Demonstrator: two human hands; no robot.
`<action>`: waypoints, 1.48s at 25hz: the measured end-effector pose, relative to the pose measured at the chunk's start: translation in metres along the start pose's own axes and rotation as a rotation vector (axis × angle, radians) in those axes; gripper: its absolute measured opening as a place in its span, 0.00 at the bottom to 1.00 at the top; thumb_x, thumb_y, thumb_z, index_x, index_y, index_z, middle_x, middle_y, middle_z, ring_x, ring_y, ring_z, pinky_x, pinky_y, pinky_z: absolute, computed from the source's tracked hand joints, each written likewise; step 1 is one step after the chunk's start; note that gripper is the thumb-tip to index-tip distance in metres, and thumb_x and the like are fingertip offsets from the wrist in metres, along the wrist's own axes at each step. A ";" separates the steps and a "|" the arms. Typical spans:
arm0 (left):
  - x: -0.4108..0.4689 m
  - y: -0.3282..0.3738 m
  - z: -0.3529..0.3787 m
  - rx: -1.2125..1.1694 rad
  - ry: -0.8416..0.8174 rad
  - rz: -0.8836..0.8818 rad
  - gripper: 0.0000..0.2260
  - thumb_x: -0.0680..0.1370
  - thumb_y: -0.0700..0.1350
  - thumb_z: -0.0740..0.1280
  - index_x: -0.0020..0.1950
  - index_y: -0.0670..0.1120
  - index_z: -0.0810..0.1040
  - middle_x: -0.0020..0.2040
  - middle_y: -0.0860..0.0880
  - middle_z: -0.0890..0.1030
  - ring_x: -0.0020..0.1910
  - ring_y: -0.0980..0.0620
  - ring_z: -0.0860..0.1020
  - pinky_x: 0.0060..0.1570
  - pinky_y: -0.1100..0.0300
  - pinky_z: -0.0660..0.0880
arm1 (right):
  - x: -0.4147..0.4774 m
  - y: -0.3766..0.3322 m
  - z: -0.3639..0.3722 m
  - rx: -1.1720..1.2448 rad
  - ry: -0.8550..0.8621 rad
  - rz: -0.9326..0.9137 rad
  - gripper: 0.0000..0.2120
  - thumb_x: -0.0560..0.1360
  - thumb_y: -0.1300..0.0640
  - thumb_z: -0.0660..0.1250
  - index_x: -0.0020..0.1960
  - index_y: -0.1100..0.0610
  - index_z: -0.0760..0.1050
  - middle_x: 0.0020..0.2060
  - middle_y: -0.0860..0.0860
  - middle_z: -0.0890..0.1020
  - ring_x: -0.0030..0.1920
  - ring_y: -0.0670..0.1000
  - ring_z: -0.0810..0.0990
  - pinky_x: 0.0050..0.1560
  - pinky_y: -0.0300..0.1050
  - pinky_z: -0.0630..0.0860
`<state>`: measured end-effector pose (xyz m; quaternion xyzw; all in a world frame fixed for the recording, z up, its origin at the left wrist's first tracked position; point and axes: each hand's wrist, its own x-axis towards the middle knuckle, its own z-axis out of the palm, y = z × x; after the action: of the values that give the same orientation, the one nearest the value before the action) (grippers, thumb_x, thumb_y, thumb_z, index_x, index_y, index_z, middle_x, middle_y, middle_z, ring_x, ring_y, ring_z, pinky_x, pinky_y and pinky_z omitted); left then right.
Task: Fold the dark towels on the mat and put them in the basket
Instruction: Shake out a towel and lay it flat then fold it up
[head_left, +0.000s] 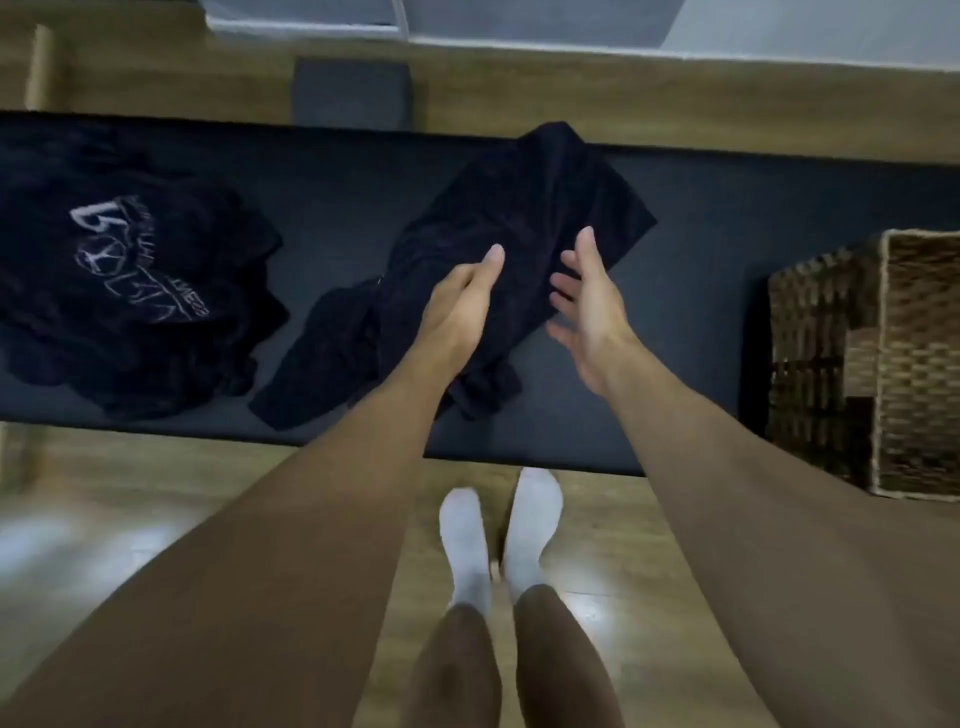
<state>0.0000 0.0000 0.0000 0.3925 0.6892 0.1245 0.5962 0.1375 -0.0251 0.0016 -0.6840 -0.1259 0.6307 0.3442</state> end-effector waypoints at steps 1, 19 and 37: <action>0.015 -0.002 0.009 0.021 -0.028 0.010 0.24 0.79 0.66 0.56 0.67 0.54 0.73 0.63 0.55 0.74 0.64 0.53 0.72 0.65 0.54 0.68 | 0.016 0.007 0.000 0.021 0.011 0.014 0.32 0.79 0.33 0.53 0.76 0.50 0.63 0.72 0.51 0.70 0.70 0.51 0.69 0.69 0.53 0.68; 0.327 -0.029 0.117 1.150 0.045 0.352 0.27 0.79 0.62 0.63 0.71 0.46 0.67 0.66 0.41 0.73 0.63 0.39 0.73 0.60 0.45 0.69 | 0.318 0.078 -0.048 -0.172 0.680 -0.066 0.13 0.77 0.57 0.68 0.59 0.56 0.71 0.54 0.51 0.77 0.46 0.50 0.76 0.45 0.44 0.73; -0.109 0.285 -0.058 0.420 -0.186 0.486 0.18 0.73 0.41 0.70 0.26 0.45 0.67 0.24 0.54 0.69 0.25 0.58 0.67 0.29 0.65 0.64 | -0.158 -0.301 -0.010 0.161 -0.026 -0.211 0.11 0.79 0.54 0.67 0.57 0.59 0.79 0.48 0.58 0.84 0.47 0.58 0.83 0.50 0.52 0.79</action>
<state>0.0568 0.1304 0.2762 0.6693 0.5286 0.0819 0.5158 0.1983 0.0965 0.3134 -0.6291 -0.1508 0.6076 0.4608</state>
